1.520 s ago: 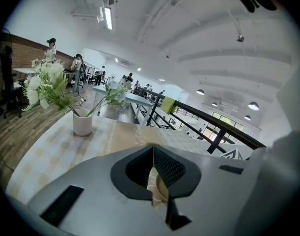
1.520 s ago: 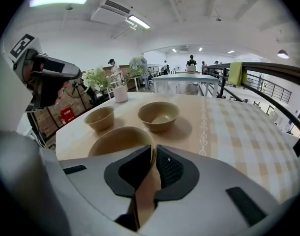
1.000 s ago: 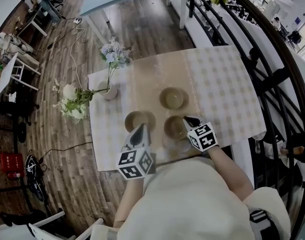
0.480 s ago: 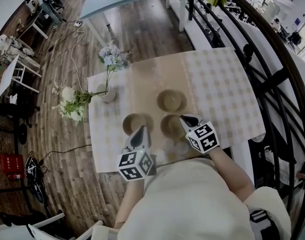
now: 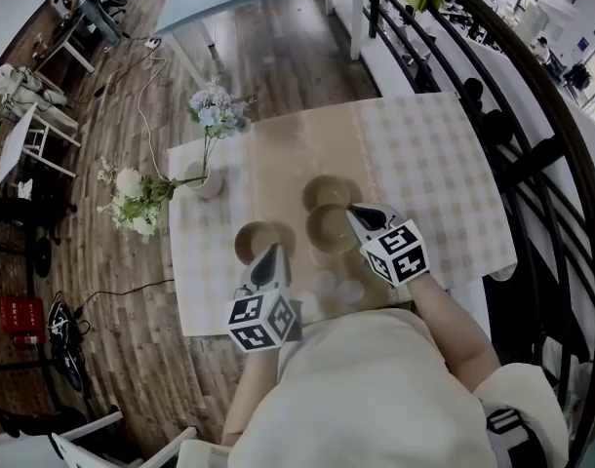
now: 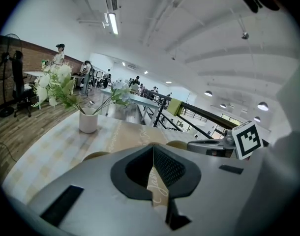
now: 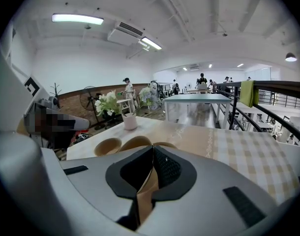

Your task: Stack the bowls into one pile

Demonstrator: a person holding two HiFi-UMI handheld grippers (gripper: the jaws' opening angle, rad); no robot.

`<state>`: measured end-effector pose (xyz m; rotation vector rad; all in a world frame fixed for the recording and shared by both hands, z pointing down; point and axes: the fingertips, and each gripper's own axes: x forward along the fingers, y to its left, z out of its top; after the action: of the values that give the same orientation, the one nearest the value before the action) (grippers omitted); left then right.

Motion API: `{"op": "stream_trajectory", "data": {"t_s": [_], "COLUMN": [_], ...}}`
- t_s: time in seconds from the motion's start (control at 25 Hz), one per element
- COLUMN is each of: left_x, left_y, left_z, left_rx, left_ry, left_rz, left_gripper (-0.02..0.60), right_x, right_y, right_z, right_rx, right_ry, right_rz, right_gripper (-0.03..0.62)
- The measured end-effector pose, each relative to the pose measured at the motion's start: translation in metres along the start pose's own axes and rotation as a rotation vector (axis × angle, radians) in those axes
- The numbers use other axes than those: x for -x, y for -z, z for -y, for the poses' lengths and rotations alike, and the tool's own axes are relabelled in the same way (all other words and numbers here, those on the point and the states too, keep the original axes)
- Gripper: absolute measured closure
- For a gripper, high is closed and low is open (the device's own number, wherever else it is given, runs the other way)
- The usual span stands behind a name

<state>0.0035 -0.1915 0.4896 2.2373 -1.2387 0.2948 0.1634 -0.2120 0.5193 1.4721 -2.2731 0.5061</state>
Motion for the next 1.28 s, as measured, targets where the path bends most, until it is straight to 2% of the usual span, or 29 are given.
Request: {"op": "stream_trajectory", "data": {"t_s": [0.64,1.28], "left_x": [0.0,0.001], "left_y": [0.02,0.028], "left_z": [-0.002,-0.014], "left_rx": [0.041,0.076], "left_ry": [-0.078,-0.147], "left_rz": [-0.017,-0.025], "left_gripper": [0.577,0.577], "right_x": [-0.03,-0.082], "right_y": [-0.03,-0.004], "right_z": [0.043,0.052], "right_rx": [0.055,0.051], "right_ry": [0.013,-0.013], "right_rz": [0.024,-0.064], "right_gripper": [0.589,0.588]}}
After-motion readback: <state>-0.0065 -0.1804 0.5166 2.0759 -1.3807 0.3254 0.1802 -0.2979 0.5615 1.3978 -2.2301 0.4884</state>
